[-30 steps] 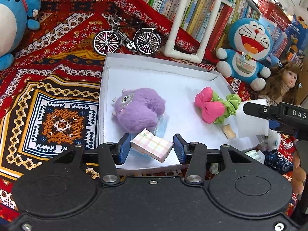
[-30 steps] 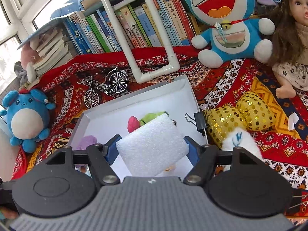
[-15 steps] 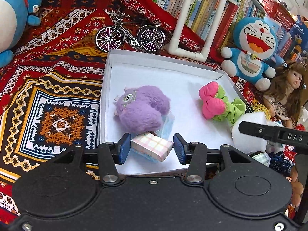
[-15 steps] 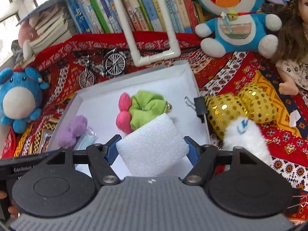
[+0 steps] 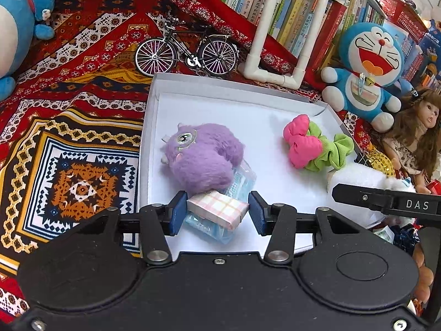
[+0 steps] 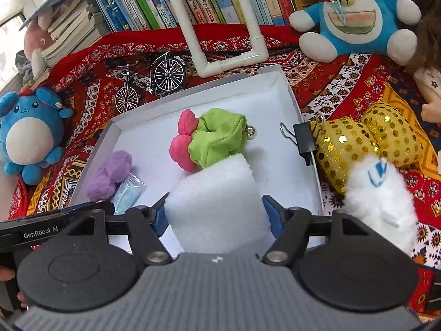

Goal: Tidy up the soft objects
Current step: 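Open both tools to release the box and foam block into the tray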

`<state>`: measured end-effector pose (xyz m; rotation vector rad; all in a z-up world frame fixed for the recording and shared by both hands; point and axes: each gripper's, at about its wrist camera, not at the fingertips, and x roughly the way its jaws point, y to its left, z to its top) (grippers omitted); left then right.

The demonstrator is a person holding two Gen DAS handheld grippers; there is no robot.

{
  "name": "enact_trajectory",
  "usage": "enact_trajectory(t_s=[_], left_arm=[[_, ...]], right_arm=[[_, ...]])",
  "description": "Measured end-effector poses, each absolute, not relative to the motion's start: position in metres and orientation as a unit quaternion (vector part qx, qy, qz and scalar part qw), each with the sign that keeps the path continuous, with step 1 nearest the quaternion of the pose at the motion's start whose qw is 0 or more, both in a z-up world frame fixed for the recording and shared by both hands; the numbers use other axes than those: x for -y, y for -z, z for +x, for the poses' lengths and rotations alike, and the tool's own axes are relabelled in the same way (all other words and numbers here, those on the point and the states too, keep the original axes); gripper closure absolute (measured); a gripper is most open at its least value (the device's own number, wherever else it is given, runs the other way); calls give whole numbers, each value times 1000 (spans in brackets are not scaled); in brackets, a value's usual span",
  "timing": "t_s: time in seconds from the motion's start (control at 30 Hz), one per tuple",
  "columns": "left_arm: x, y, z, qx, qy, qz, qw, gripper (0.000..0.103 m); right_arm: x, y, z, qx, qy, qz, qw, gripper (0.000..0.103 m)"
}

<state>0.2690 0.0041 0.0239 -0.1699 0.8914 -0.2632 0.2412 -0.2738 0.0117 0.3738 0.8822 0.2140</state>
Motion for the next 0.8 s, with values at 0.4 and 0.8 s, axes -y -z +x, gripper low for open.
enact_trajectory(t_s=[0.4, 0.8], left_arm=[[7, -21, 280, -426, 127, -70, 893, 57], [11, -20, 288, -421, 118, -66, 897, 55]], right_arm=[[272, -10, 257, -427, -92, 172, 883, 33], [271, -9, 269, -424, -85, 176, 885, 30]])
